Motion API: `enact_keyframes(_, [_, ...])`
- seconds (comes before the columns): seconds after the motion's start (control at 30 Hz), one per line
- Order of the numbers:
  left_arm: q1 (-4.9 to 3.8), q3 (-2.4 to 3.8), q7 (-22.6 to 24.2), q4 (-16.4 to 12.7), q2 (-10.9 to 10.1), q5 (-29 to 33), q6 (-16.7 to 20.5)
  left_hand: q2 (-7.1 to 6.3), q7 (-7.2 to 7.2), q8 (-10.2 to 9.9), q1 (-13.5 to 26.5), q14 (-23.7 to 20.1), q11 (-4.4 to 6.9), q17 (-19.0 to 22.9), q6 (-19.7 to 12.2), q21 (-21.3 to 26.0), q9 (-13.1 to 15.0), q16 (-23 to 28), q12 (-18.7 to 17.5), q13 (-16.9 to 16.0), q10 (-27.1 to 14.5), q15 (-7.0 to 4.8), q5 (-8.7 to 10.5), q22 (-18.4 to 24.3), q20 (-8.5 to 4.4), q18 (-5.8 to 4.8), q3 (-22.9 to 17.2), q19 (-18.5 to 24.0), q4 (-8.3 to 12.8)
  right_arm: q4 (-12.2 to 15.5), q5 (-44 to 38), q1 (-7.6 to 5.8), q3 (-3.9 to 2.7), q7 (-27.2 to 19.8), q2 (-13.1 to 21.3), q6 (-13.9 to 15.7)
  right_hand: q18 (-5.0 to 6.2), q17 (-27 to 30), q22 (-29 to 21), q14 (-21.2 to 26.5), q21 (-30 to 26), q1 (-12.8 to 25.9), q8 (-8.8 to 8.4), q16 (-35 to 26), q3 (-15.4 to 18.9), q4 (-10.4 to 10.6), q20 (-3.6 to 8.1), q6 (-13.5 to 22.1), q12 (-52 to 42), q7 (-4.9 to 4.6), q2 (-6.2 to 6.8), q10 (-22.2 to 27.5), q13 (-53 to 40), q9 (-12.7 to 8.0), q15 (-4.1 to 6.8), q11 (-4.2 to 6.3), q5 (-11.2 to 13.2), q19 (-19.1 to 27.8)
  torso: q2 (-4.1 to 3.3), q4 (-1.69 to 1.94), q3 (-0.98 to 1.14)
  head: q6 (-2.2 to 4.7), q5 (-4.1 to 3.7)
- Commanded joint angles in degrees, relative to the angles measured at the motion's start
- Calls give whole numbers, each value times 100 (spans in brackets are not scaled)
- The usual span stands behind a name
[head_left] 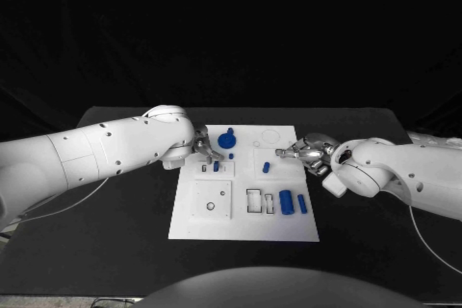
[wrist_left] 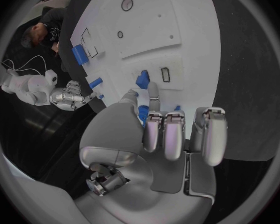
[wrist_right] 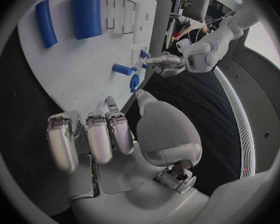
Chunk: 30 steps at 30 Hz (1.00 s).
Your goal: Assemble the parts on the task board
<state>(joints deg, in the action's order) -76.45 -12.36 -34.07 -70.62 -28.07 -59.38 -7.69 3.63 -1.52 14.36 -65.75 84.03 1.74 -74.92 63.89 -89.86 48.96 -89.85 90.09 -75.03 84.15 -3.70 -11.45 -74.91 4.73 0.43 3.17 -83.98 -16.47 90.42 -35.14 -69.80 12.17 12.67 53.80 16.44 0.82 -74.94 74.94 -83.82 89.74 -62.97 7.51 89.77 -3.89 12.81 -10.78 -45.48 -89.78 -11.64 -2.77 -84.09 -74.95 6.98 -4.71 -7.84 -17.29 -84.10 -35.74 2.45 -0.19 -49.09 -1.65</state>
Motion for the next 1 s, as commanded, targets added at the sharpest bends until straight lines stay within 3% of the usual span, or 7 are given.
enact_keyframes(0.03, [-3,3,68,-31,-19,74,144,42,42,-47,-361,597,27,-1508,6,-14,12,-15,-9,-1497,585,-12,-52,-1509,-15,-43,-115,-602,7,6,-50,7,0,-4,-4,-55,-82,-1506,1506,-618,26,-20,34,23,32,-11,-41,23,-22,-54,-57,-591,-1505,9,-41,-46,-28,-590,-1,1,0,-8,-2])
enact_keyframes(0.37, [-3,3,75,-90,-99,126,152,3,53,-70,-762,597,39,-1508,10,-14,24,-15,-9,-1497,585,-18,-56,-1509,-23,-43,-192,-602,-4,6,-50,7,0,-21,-14,-36,-82,-1506,1506,-618,26,-20,34,23,32,-11,-41,23,-22,-54,-57,-591,-1505,9,-41,-46,-28,-590,1,2,0,-15,3])
enact_keyframes(1.0, [-1,2,68,-78,-102,175,1,-40,45,-80,-820,597,36,-1508,6,-14,25,-15,-9,-1497,585,-17,-48,-1509,-25,-43,-179,-602,-15,11,-50,8,0,-40,-16,-22,-82,-1506,1506,-618,26,-20,34,23,32,-11,-41,23,-22,-54,-57,-591,-1505,9,-41,-46,-28,-590,1,-1,1,-32,-1])
